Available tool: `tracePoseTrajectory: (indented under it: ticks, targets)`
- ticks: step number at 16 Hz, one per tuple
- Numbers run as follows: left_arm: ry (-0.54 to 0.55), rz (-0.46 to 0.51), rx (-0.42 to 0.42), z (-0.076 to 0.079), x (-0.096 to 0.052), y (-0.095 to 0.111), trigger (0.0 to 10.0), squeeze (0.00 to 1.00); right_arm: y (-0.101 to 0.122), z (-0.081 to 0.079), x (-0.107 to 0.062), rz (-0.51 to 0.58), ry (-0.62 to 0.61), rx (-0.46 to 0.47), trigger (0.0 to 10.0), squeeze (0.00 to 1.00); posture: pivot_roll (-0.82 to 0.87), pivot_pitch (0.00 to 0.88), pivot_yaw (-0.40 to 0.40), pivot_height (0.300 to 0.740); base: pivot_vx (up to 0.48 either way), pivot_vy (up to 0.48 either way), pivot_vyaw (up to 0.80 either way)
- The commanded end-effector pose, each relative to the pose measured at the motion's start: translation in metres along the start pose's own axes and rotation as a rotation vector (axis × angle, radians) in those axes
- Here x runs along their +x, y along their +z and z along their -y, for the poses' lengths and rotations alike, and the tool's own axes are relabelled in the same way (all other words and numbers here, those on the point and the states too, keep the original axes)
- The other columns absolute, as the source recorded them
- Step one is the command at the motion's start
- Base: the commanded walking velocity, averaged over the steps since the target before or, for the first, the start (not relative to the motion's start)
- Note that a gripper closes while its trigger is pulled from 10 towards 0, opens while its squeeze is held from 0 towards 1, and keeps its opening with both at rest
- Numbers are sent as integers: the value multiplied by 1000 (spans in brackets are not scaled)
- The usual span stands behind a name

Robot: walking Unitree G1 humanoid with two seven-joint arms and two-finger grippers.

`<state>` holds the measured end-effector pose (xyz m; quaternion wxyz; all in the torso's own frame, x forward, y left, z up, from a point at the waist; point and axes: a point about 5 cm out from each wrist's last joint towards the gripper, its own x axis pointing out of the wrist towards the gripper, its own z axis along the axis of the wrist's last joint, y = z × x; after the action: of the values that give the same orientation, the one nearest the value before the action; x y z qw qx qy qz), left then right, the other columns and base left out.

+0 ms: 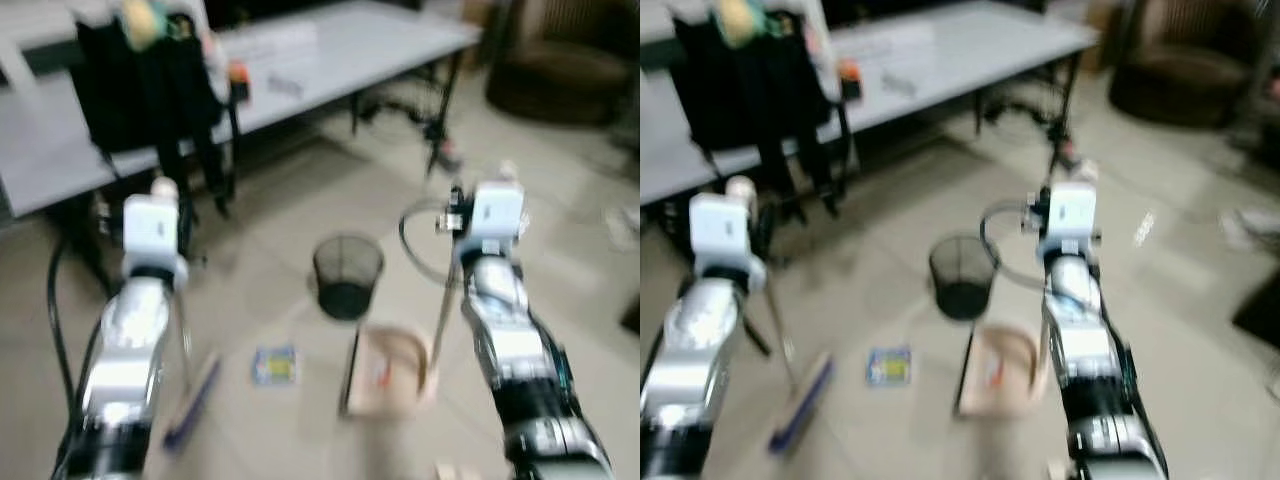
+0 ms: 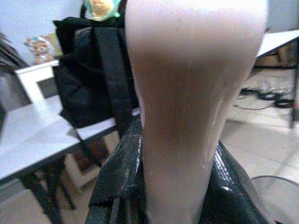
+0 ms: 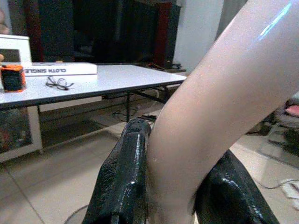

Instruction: Sweep floor

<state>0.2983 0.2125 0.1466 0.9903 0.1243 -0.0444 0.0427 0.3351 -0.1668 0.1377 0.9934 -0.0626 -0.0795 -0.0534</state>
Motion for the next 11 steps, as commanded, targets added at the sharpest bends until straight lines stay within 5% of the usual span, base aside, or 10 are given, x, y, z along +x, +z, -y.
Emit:
tracePoseTrajectory:
  ticks: [1, 9, 11]
  targets:
    - [-7, 50, -1, 4, 4, 10, 10000, 0, 1, 8, 1, 5, -25, -21, 10000, 0, 37, 0, 59, 740, 428, 0, 800]
    - [-18, 37, -11, 10, 1, 3, 10000, 0, -13, -1, -7, -49, 38, -53, 10000, 0, 32, 0, 52, 740, 430, 0, 705]
    - [-44, 36, -29, 14, 1, 1, 10000, 0, -12, -3, -8, -38, 45, -51, 10000, 0, 30, 0, 52, 740, 424, 0, 0]
